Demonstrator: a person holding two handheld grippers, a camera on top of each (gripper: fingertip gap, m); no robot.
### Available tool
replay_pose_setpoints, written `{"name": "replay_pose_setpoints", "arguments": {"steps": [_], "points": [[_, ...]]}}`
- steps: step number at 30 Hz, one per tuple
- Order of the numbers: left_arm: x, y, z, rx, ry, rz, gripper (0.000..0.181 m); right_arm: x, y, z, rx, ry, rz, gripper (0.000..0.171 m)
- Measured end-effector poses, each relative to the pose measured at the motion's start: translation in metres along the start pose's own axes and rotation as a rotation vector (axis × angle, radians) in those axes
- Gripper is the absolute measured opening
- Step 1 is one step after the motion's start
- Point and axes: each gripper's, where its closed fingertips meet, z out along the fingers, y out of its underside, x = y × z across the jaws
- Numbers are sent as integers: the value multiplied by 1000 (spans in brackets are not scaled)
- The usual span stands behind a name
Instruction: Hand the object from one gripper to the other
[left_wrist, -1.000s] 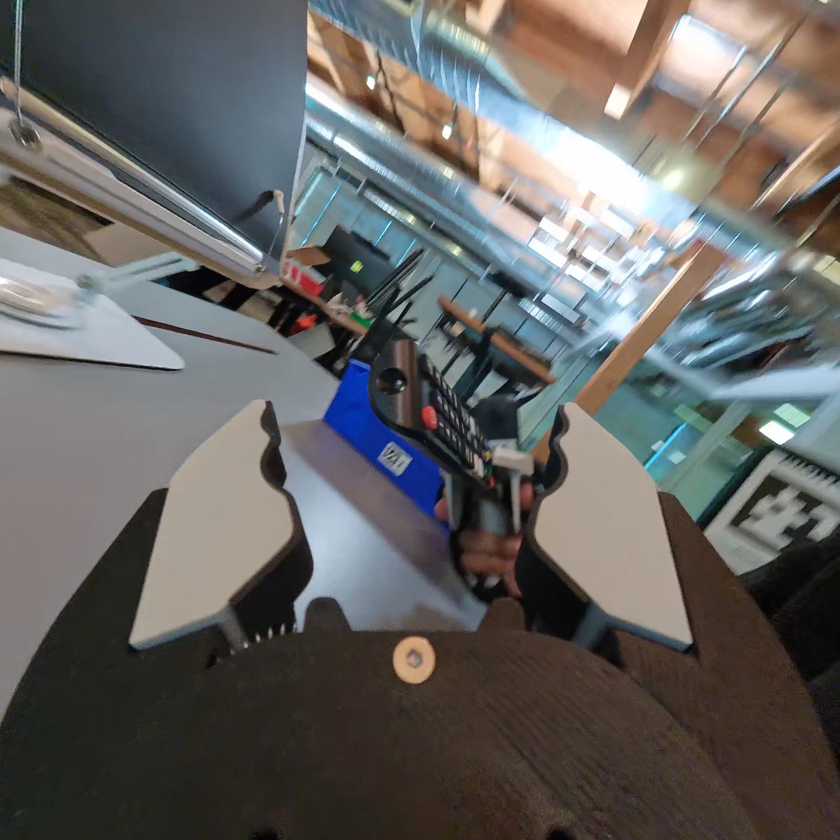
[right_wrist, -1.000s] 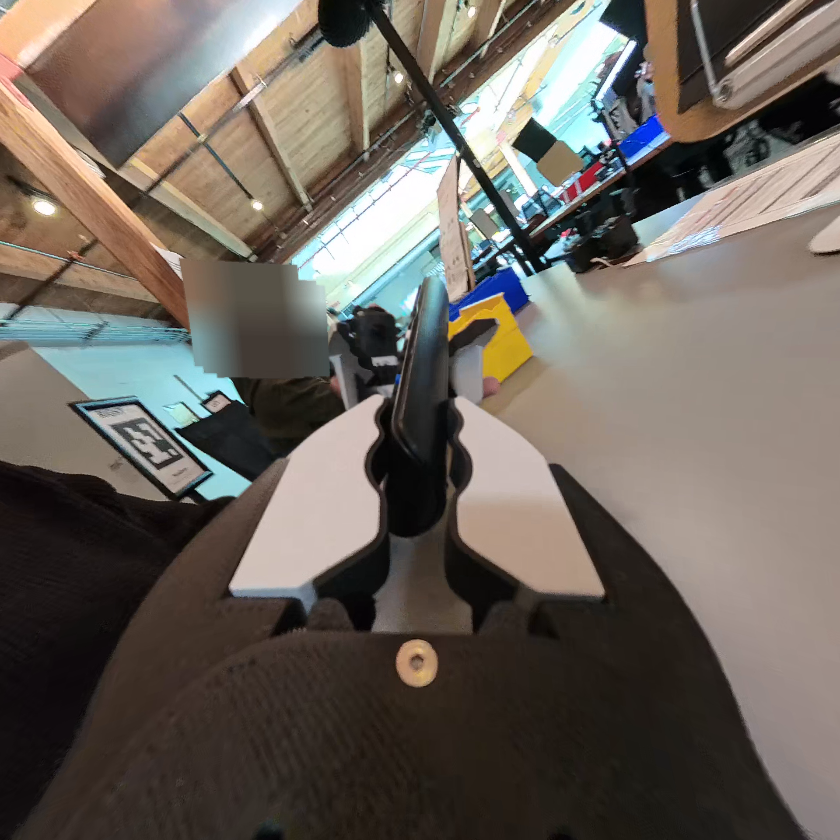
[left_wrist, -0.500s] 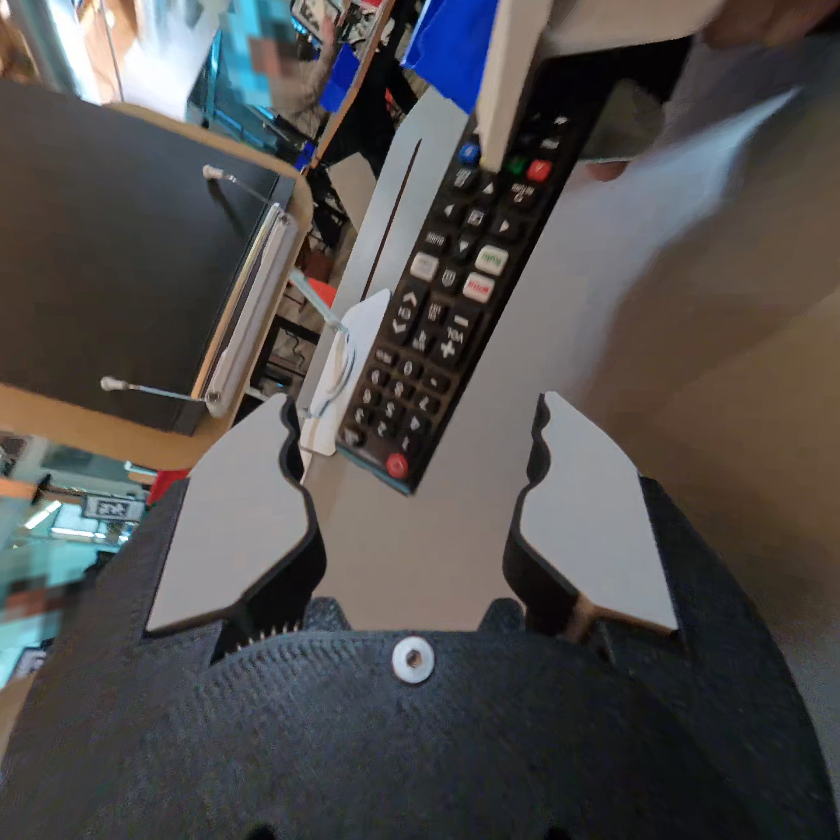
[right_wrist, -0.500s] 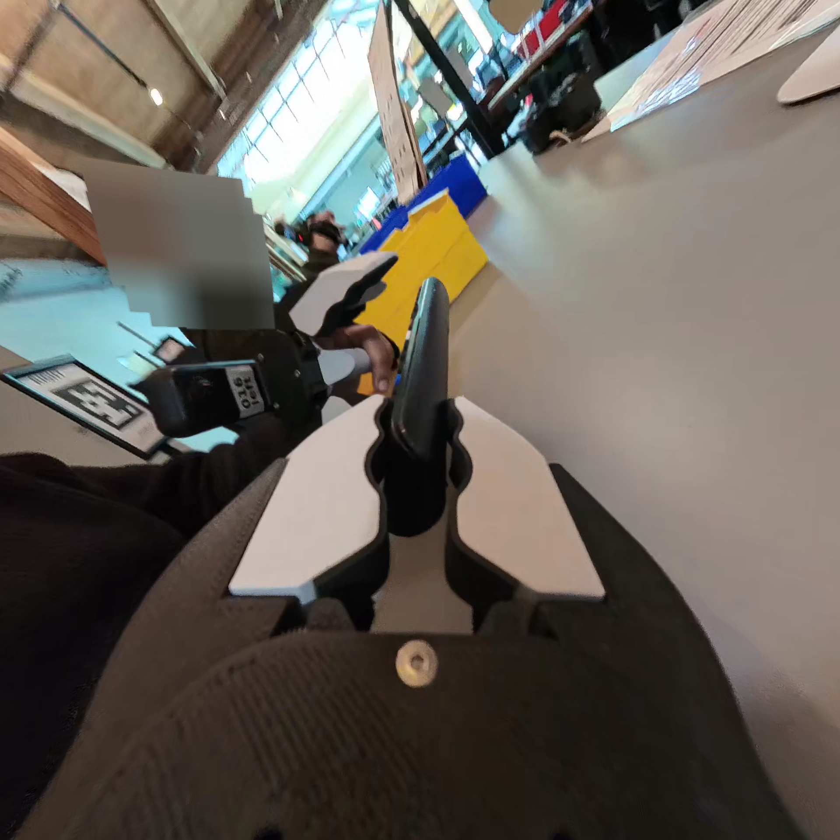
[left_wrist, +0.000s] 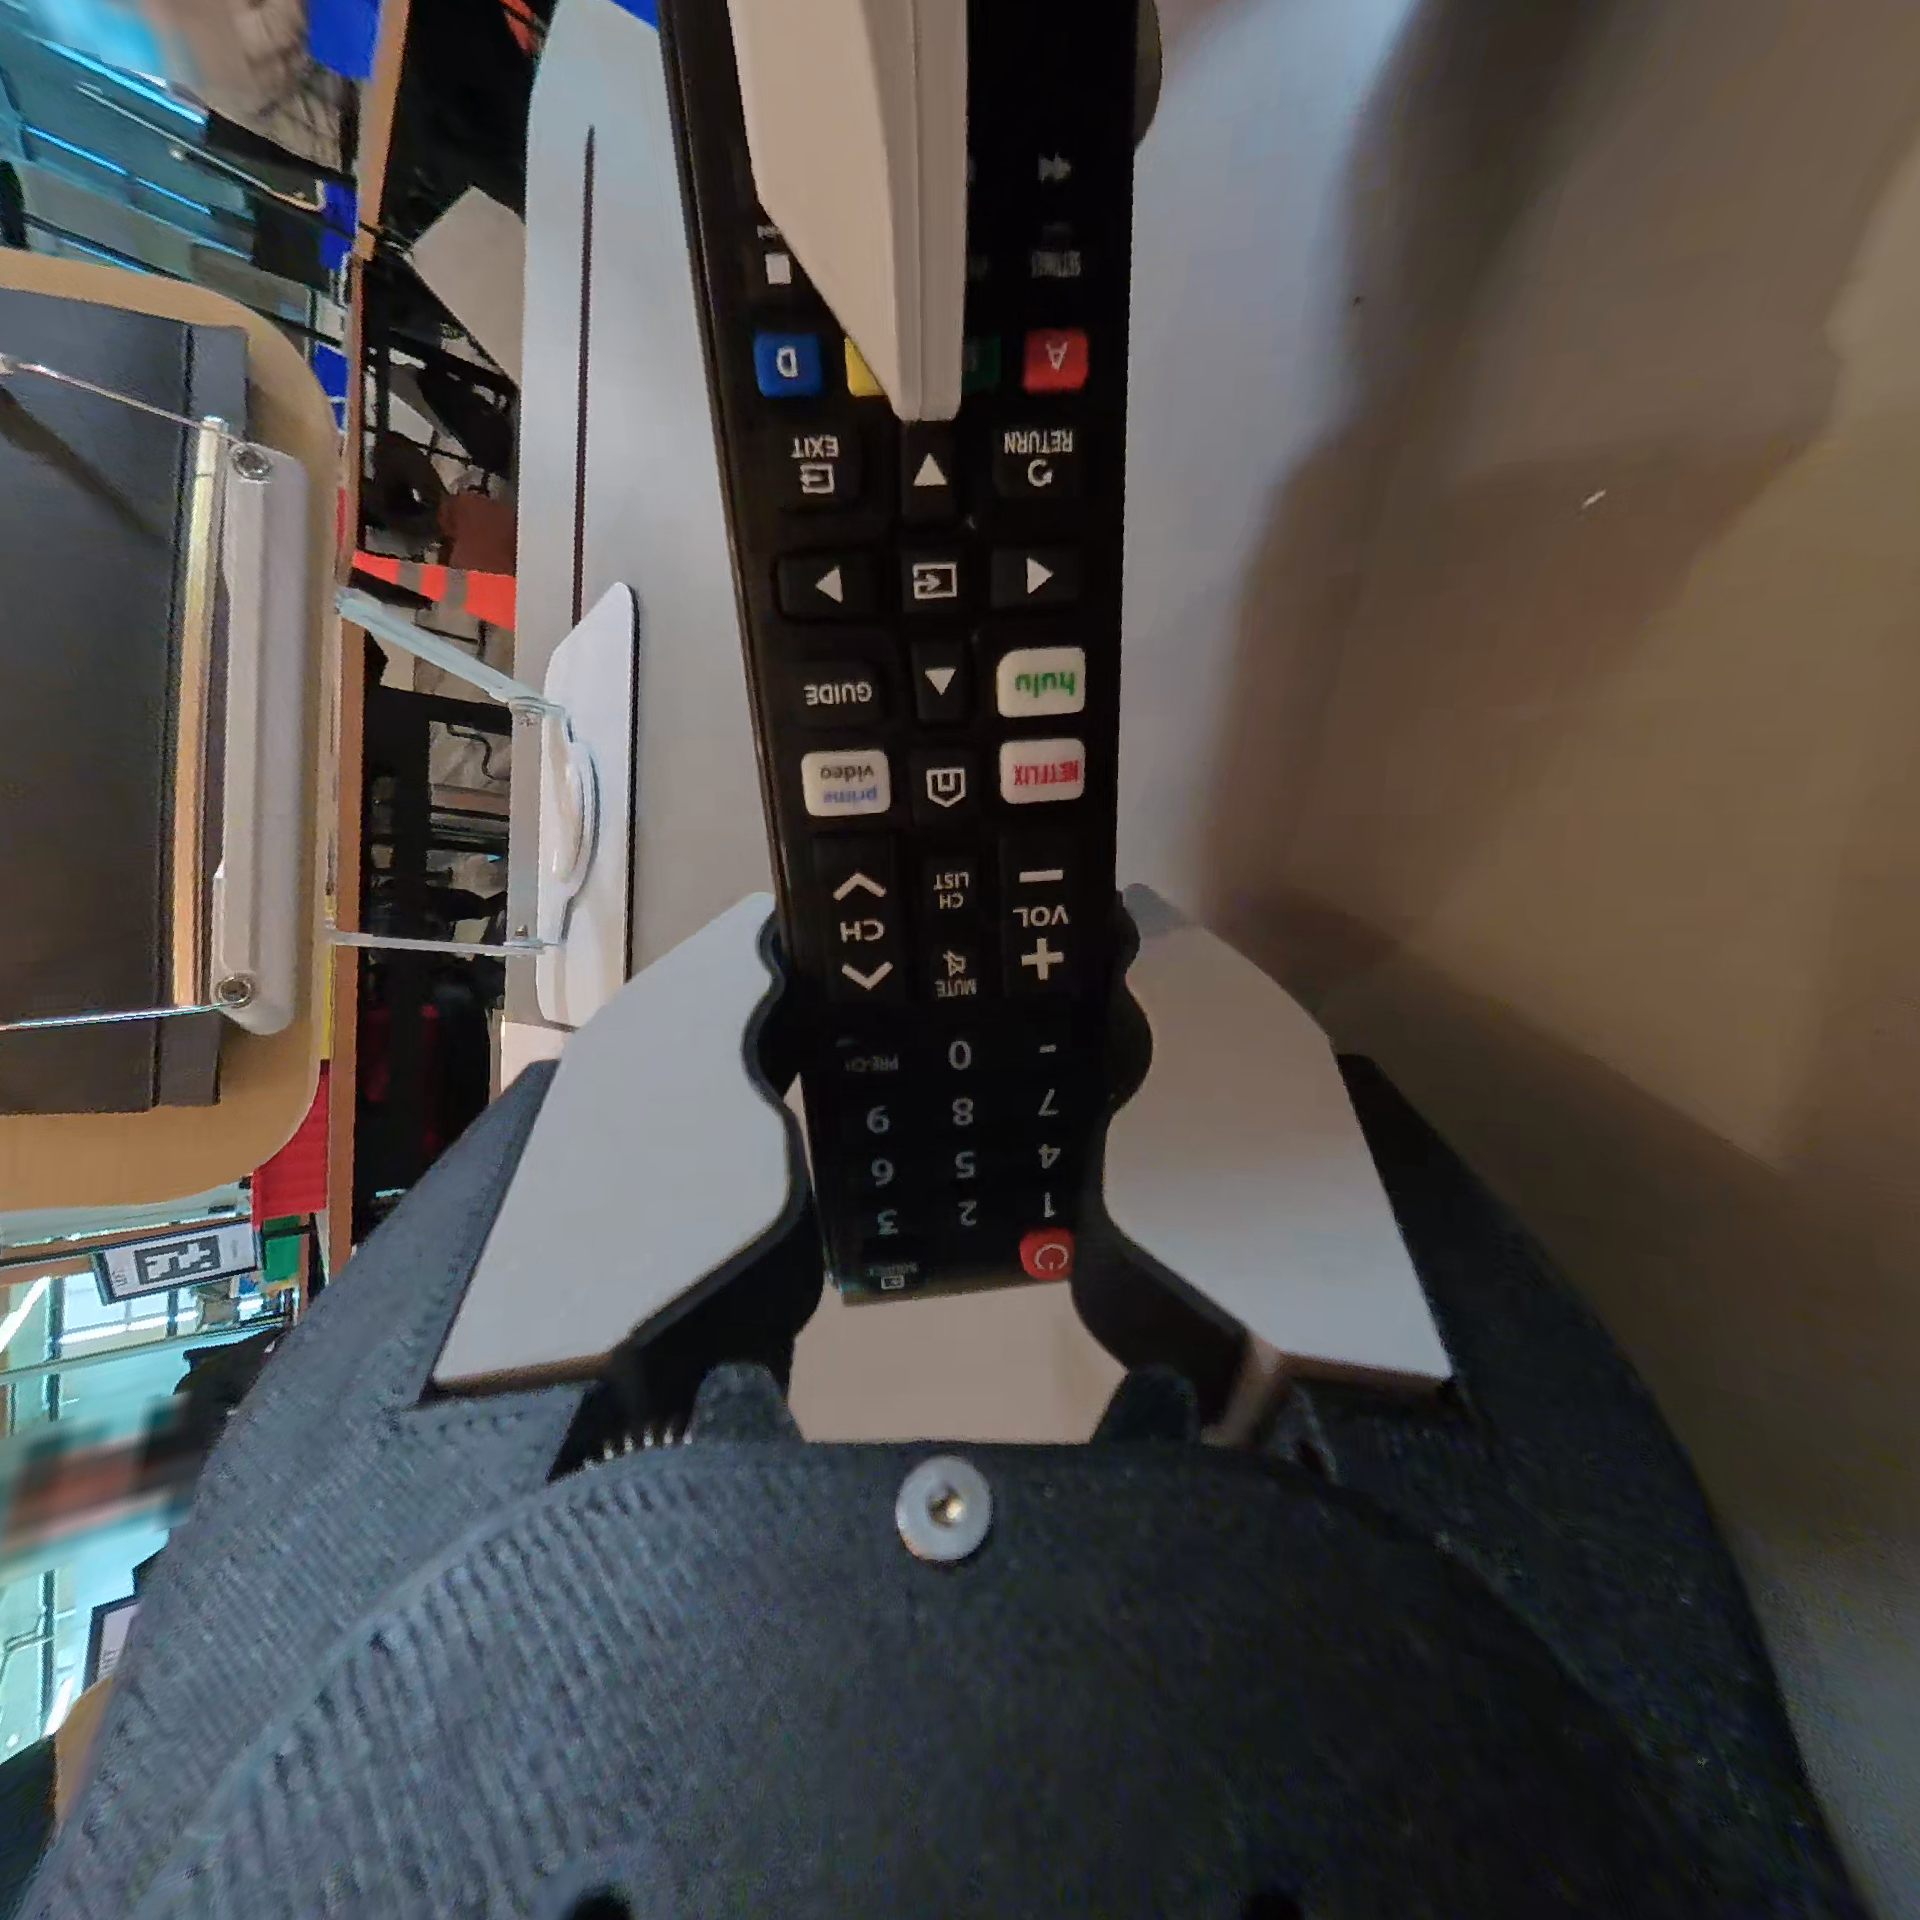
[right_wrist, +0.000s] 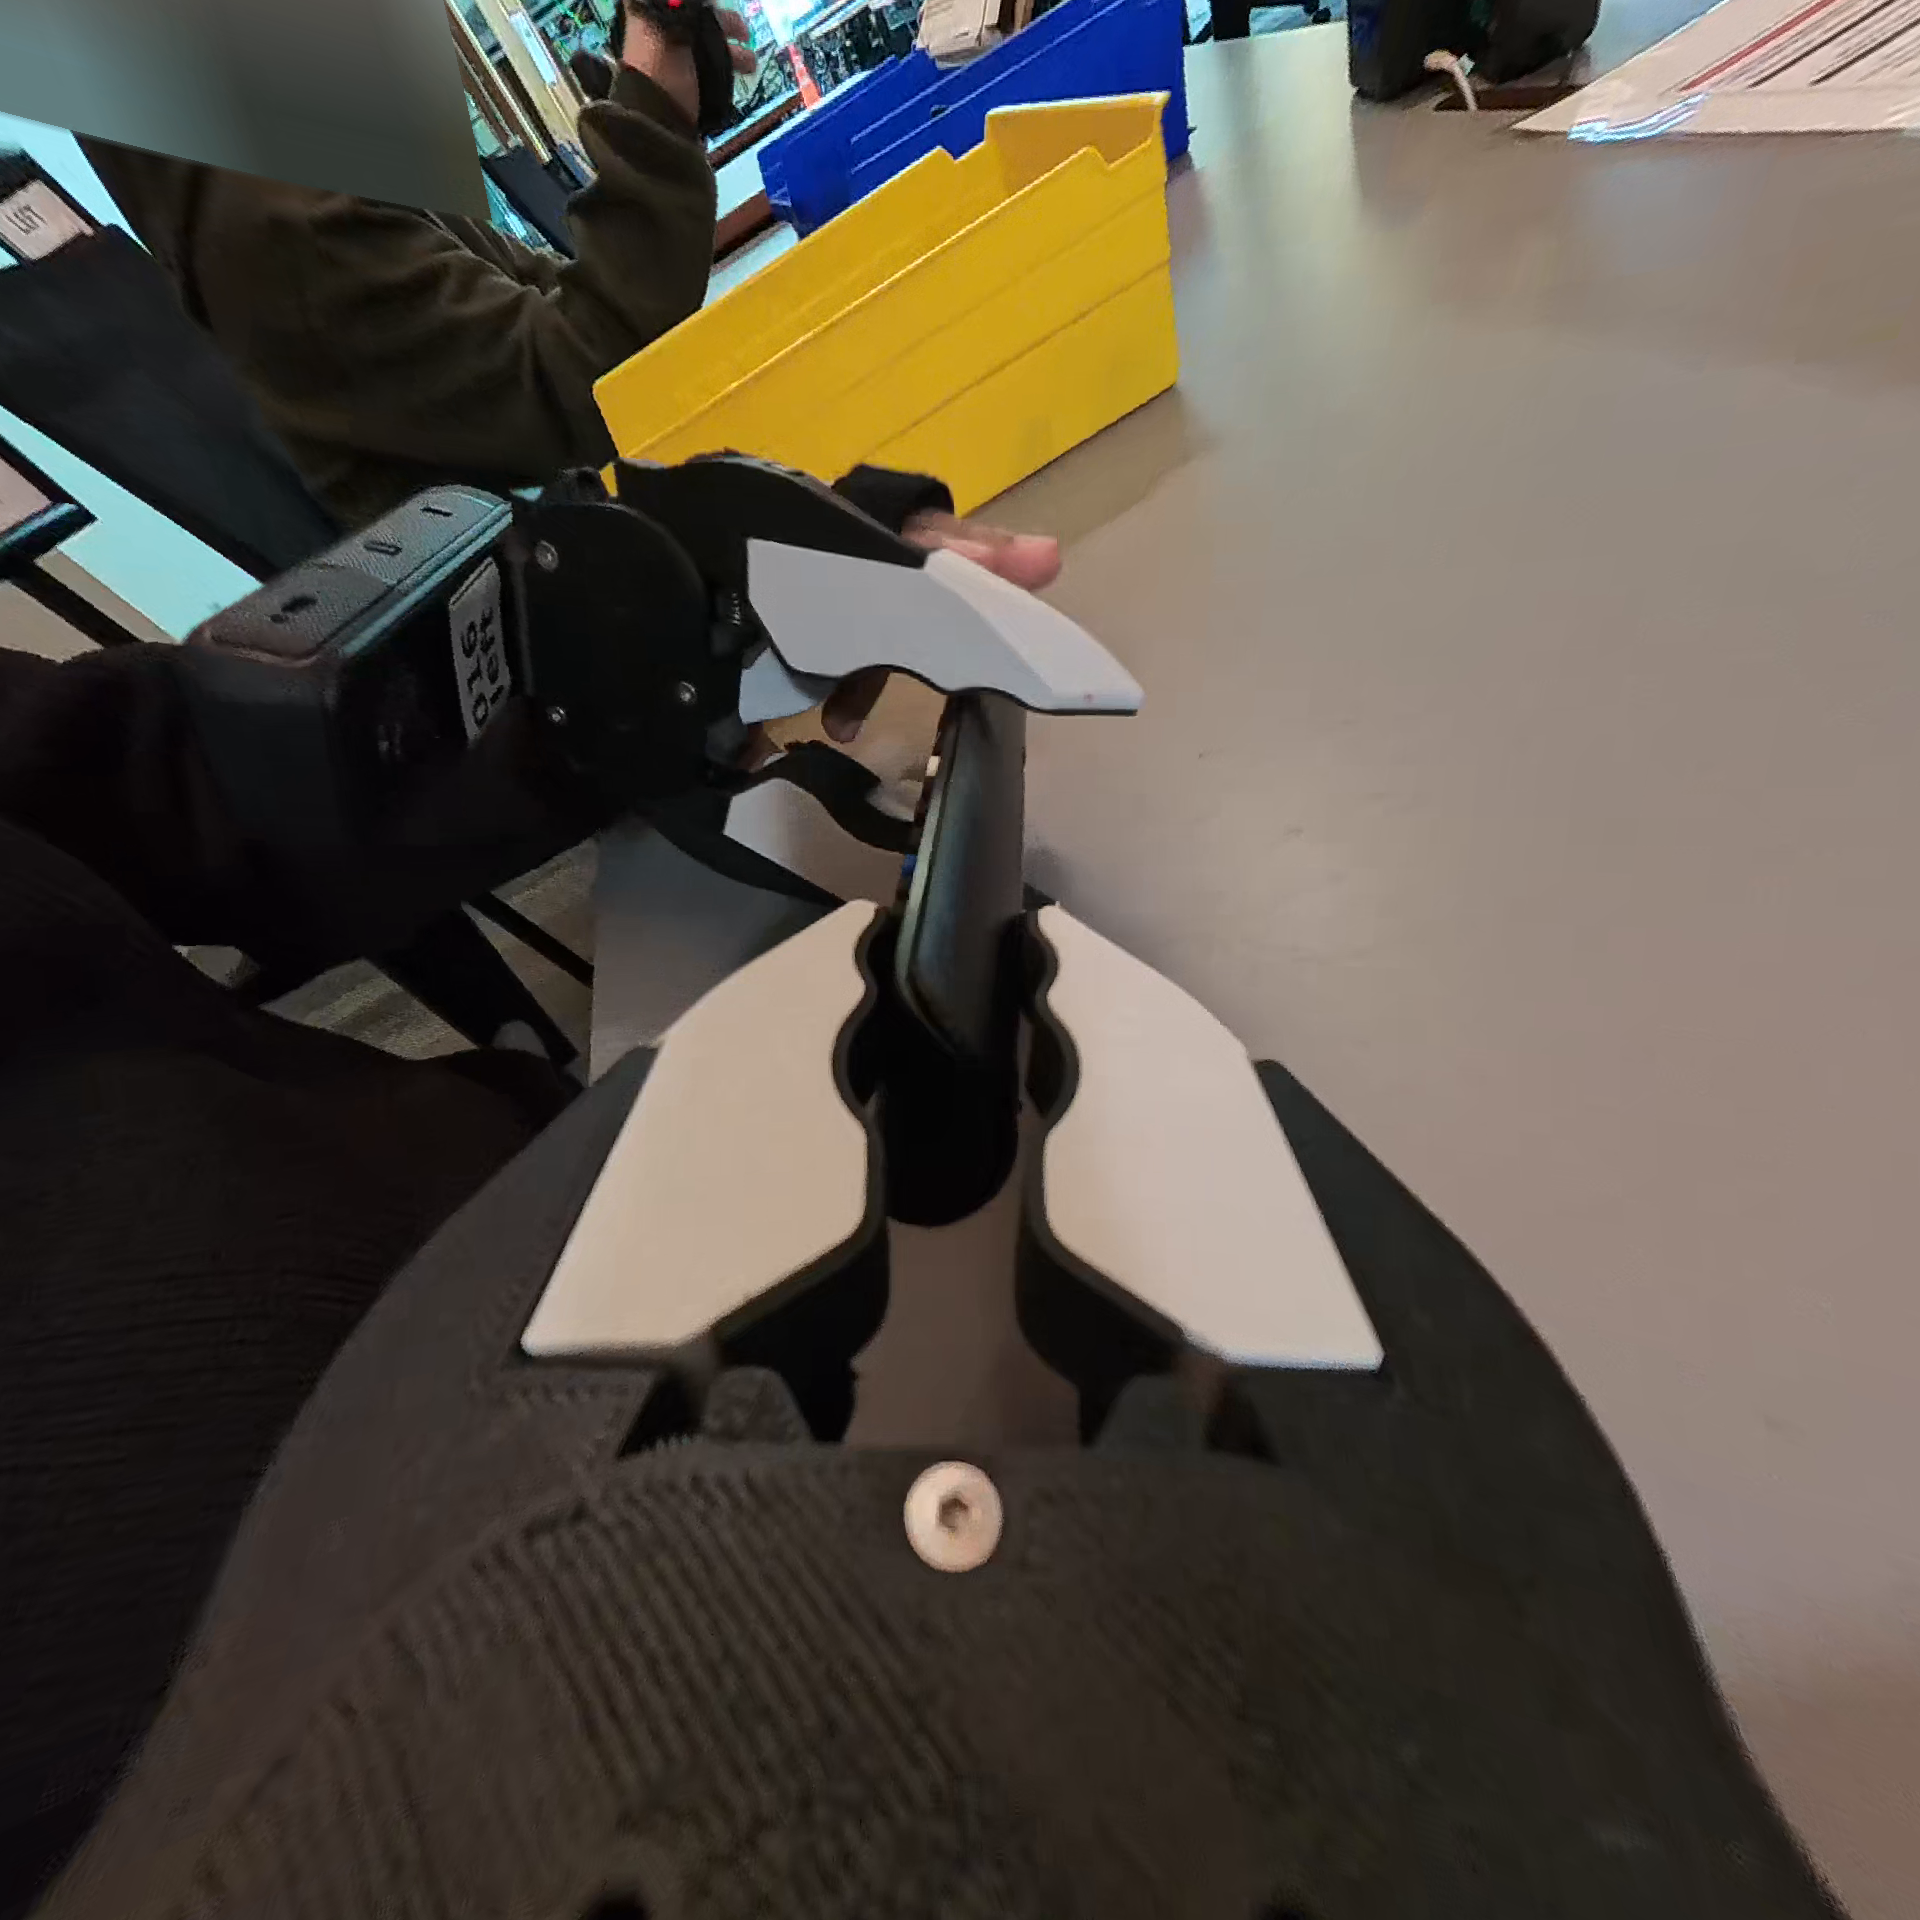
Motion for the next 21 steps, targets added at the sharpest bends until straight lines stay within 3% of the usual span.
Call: {"name": "replay_pose_setpoints", "arguments": {"steps": [6,8,11,15,21], "points": [[-9,-5,-4,14,-26,-59,58,0,-13,-6,115,-36,25,28],[-14,-5,-5,14,-50,-71,57,2,-28,-14,216,-21,14,48],[-23,-4,-8,35,-83,-131,57,9,-45,-30,348,26,-9,61],[-42,-7,-18,109,-132,-273,56,12,-59,-46,464,16,15,64],[-61,-12,-31,242,-121,-514,57,13,-57,-43,460,-3,48,65]]}}
